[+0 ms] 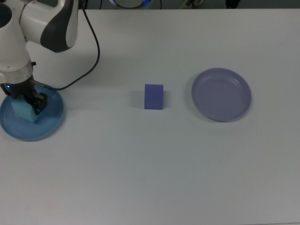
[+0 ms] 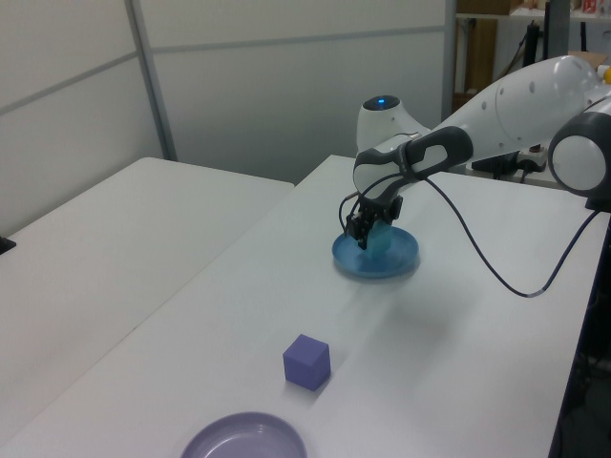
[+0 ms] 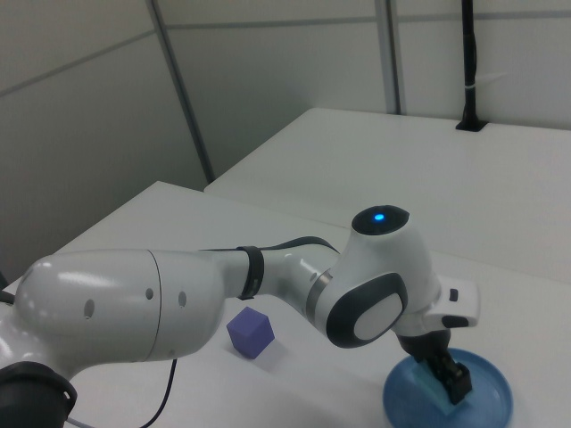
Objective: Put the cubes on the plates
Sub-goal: 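Open the gripper to release the cube and lift away, then move the gripper to the purple cube and grasp it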
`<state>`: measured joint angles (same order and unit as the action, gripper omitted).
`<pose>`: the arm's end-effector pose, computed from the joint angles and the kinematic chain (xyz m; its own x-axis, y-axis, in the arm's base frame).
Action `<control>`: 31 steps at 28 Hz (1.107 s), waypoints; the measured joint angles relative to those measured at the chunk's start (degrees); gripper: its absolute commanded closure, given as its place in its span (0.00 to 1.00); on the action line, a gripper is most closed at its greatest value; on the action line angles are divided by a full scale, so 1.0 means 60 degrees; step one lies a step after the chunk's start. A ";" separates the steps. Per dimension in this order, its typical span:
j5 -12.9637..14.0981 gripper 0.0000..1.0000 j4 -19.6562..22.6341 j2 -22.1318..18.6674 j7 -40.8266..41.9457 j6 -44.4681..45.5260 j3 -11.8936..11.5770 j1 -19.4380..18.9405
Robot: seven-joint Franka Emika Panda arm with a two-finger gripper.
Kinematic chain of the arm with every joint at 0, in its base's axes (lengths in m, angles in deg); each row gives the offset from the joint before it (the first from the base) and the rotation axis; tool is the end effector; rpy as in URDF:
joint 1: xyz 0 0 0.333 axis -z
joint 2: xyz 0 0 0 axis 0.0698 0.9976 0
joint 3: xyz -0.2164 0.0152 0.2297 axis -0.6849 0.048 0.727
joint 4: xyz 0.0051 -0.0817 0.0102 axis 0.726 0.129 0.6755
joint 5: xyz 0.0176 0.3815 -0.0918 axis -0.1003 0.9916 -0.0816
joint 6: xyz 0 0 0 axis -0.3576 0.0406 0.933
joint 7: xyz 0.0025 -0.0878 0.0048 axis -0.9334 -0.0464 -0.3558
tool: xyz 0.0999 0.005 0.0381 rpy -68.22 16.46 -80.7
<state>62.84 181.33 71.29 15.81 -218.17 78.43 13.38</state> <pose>0.6580 -0.2214 0.3467 0.9238 -0.3386 0.1786 -0.3551 -0.9323 0.0689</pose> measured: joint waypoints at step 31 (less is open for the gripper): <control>0.0042 0.00 -0.0320 -0.1119 -0.1832 0.2913 0.0746 -0.3404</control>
<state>63.10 179.41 64.58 4.82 -200.69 82.91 -7.04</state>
